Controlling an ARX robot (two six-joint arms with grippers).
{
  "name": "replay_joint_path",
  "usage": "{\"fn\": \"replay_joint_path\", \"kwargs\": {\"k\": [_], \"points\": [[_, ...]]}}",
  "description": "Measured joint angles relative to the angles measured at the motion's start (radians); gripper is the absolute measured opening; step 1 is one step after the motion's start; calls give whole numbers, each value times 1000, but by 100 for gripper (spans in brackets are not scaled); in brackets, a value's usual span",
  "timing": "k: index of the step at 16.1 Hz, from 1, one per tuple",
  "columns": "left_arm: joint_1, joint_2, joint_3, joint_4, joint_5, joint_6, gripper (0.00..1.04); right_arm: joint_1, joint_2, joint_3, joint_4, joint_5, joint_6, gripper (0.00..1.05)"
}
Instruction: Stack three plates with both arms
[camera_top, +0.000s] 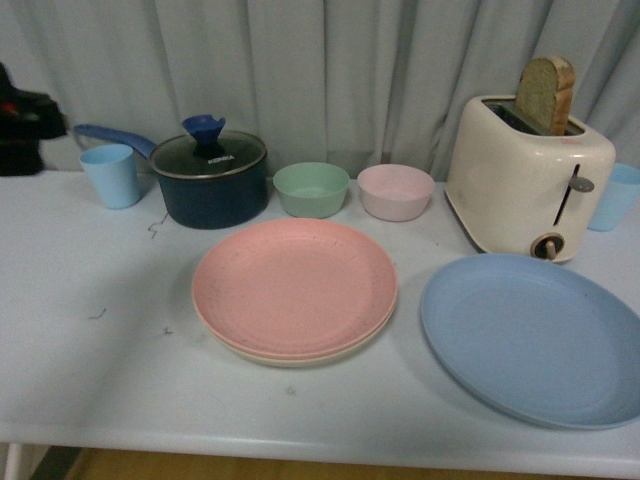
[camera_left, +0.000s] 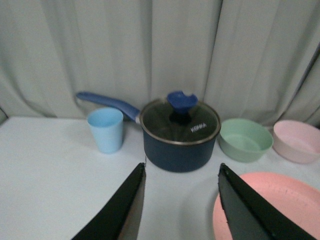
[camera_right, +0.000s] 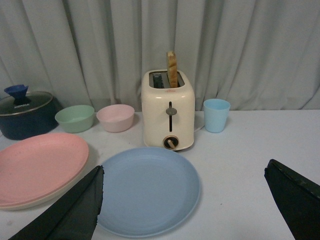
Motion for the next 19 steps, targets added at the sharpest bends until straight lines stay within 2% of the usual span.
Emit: {"fn": "replay_joint_path", "kwargs": {"k": [3, 4, 6, 11, 13, 19], "points": [[18, -172, -134, 47, 14, 11, 13, 0, 0, 0, 0, 0, 0, 98], [45, -201, -206, 31, 61, 12, 2, 0, 0, 0, 0, 0, 0, 98], [79, -276, -272, 23, 63, 14, 2, 0, 0, 0, 0, 0, 0, 98], [73, -430, -368, -31, 71, 14, 2, 0, 0, 0, 0, 0, 0, 98], [73, -446, -413, 40, 71, 14, 2, 0, 0, 0, 0, 0, 0, 98], [73, -633, -478, -111, 71, 14, 2, 0, 0, 0, 0, 0, 0, 98]]}}
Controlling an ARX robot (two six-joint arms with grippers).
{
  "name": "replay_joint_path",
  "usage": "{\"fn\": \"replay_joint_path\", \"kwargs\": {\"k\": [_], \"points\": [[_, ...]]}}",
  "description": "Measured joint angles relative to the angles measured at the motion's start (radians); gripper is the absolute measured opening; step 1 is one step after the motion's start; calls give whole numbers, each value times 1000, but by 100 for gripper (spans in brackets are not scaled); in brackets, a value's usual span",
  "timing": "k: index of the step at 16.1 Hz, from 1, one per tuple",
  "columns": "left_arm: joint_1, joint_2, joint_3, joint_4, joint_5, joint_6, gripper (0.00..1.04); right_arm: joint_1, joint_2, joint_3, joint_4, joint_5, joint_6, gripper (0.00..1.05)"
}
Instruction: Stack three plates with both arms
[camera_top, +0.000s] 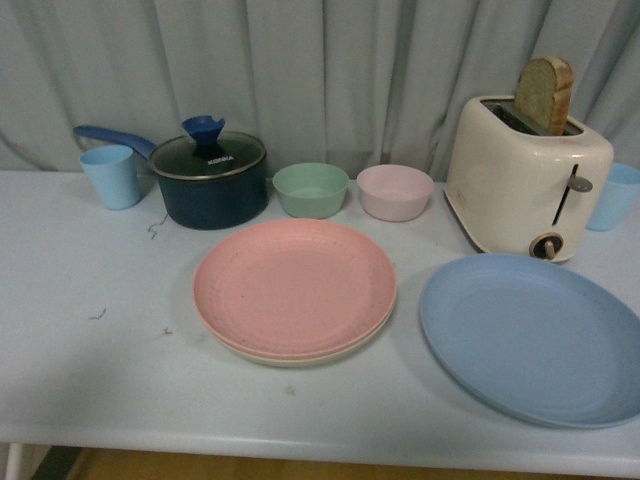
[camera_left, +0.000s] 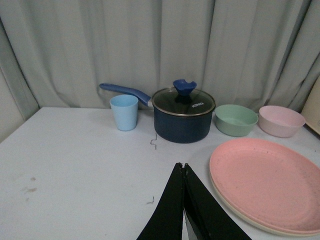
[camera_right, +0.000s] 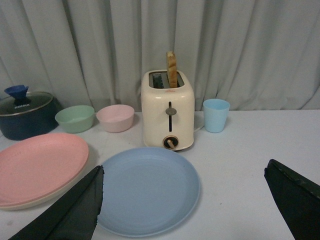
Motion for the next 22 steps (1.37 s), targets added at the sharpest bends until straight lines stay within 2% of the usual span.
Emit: {"fn": "replay_joint_path", "kwargs": {"k": [5, 7, 14, 22], "points": [[0, -133, -27, -118, 0, 0, 2, 0, 0, 0, 0, 0, 0, 98], [0, -285, -37, -246, 0, 0, 2, 0, 0, 0, 0, 0, 0, 98], [0, -564, -37, -508, 0, 0, 2, 0, 0, 0, 0, 0, 0, 98], [0, -736, -37, -679, 0, 0, 2, 0, 0, 0, 0, 0, 0, 98]]}}
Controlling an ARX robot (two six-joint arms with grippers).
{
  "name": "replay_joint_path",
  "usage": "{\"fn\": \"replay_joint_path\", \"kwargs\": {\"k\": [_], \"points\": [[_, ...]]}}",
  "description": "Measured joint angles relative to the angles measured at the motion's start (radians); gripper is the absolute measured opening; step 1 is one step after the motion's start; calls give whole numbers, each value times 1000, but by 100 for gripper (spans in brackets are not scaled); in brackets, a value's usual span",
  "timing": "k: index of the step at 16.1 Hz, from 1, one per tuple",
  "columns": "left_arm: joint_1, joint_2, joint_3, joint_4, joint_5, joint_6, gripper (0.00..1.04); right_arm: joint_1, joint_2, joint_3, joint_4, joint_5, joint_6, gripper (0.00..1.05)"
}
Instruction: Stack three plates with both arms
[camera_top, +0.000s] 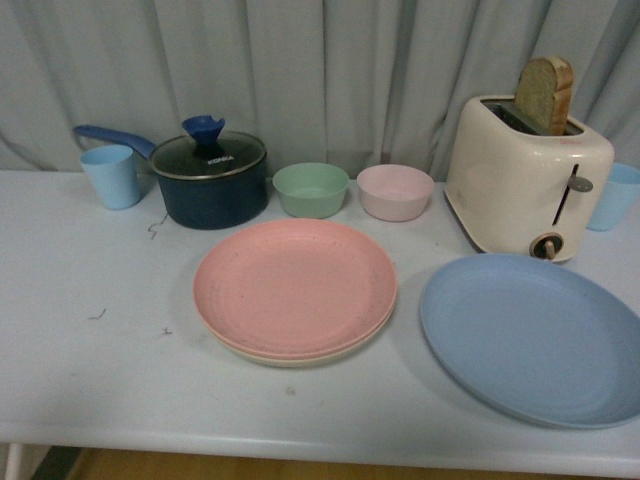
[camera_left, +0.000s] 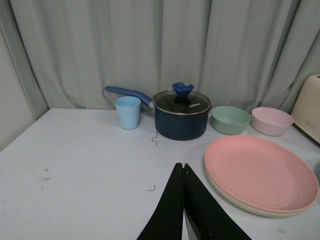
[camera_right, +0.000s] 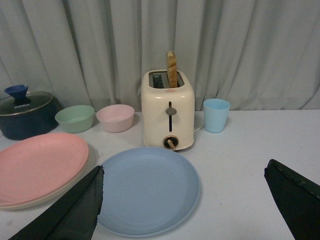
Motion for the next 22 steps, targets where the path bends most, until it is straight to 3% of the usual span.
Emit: {"fn": "replay_joint_path", "kwargs": {"k": [1, 2, 3, 6, 11, 13, 14, 17, 22], "points": [[0, -15, 0, -13, 0, 0, 2, 0, 0, 0, 0, 0, 0, 98], [0, -100, 1, -151, 0, 0, 2, 0, 0, 0, 0, 0, 0, 98], [0, -183, 1, -183, 0, 0, 2, 0, 0, 0, 0, 0, 0, 98], [0, -182, 0, -190, 0, -1, 2, 0, 0, 0, 0, 0, 0, 98], [0, -182, 0, -190, 0, 0, 62, 0, 0, 0, 0, 0, 0, 98], [0, -182, 0, -190, 0, 0, 86, 27, 234, 130, -260, 93, 9, 98], [0, -182, 0, -189, 1, 0, 91, 15, 307, 158, -252, 86, 9, 98], [0, -182, 0, -190, 0, 0, 100, -25, 417, 205, -192, 66, 5, 98], [0, -182, 0, -189, 0, 0, 98, -102, 657, 313, -63, 1, -14, 98]]}}
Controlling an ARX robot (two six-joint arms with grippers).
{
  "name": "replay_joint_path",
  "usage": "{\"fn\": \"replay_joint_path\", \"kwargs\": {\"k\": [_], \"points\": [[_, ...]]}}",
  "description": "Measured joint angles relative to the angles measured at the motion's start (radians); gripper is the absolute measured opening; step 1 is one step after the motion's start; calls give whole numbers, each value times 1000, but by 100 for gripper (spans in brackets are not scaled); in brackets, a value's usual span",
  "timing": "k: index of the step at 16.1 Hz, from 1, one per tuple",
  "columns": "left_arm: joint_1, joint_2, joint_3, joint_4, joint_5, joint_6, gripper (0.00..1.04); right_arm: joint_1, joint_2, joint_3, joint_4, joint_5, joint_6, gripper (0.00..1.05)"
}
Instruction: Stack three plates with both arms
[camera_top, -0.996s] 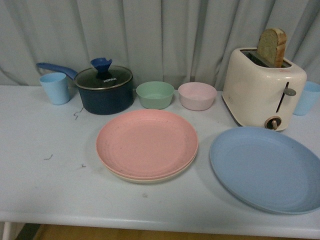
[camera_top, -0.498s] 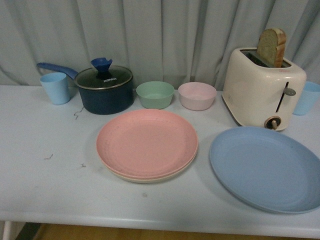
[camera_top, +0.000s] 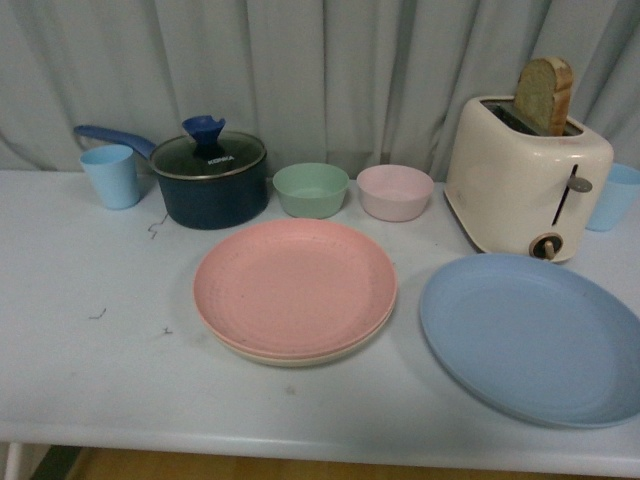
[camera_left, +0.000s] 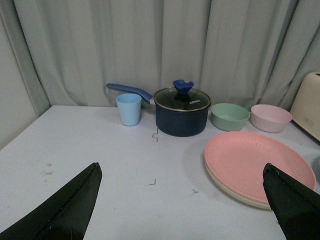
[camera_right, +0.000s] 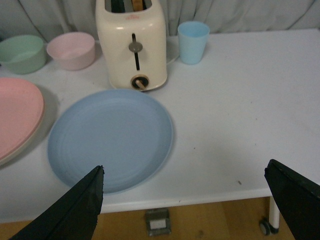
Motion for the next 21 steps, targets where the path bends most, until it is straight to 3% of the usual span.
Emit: {"fn": "replay_joint_path", "kwargs": {"k": [4, 8, 14, 21], "points": [[0, 0, 0, 0, 0, 0, 98, -59, 459, 172, 66, -94, 3, 98], [0, 0, 0, 0, 0, 0, 98, -61, 876, 396, 60, -90, 19, 98], [0, 0, 0, 0, 0, 0, 98, -46, 1205, 620, 35, -8, -10, 98], [0, 0, 0, 0, 0, 0, 98, -14, 1337, 729, 0, 18, -15, 98]]}}
